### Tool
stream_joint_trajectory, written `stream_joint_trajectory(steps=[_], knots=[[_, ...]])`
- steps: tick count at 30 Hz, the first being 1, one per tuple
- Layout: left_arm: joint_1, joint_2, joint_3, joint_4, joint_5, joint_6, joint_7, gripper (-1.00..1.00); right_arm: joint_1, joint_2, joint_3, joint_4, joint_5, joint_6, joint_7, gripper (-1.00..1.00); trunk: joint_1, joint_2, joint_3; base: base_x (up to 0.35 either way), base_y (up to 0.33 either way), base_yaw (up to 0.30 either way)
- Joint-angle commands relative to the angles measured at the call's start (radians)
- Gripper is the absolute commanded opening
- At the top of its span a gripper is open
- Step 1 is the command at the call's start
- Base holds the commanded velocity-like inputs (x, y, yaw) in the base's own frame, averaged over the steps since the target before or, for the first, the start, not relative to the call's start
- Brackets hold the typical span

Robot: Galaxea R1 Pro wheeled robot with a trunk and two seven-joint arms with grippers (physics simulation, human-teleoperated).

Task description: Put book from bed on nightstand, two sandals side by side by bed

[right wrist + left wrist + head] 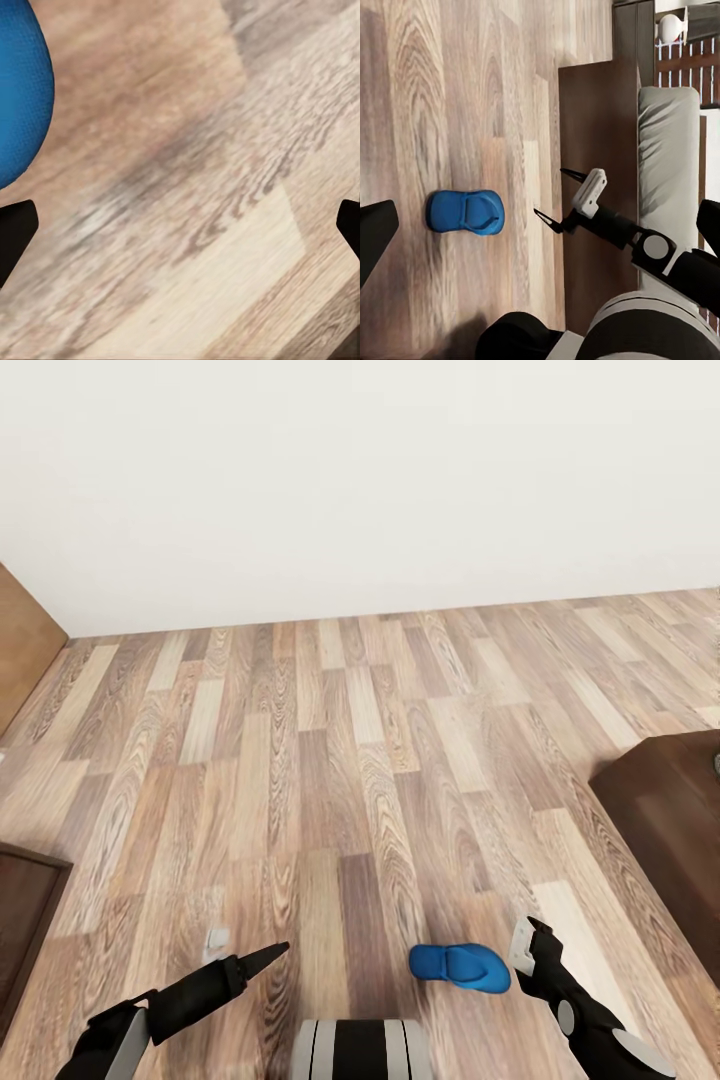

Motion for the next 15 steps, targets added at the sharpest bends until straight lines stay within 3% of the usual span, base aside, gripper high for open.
stream_joint_trajectory(steps=[1, 9, 15], knots=[[-0.001, 0.0, 0.0, 0.0, 0.004, 0.009, -0.002, 1.0, 0.0, -0.001, 0.001, -0.001, 0.009, -0.001, 0.002, 1.0, 0.0, 0.0, -0.001, -0.109, 0.0, 0.0], [0.0, 0.0, 0.0, 0.0, 0.004, 0.009, -0.001, 1.0, 0.0, -0.001, 0.0, -0.001, 0.009, -0.001, 0.001, 1.0, 0.0, 0.0, -0.001, -0.031, 0.0, 0.0], [0.0, 0.0, 0.0, 0.0, 0.004, 0.009, -0.001, 1.0, 0.0, -0.001, 0.0, 0.0, 0.009, -0.001, 0.001, 1.0, 0.0, 0.0, -0.001, -0.184, 0.0, 0.0]])
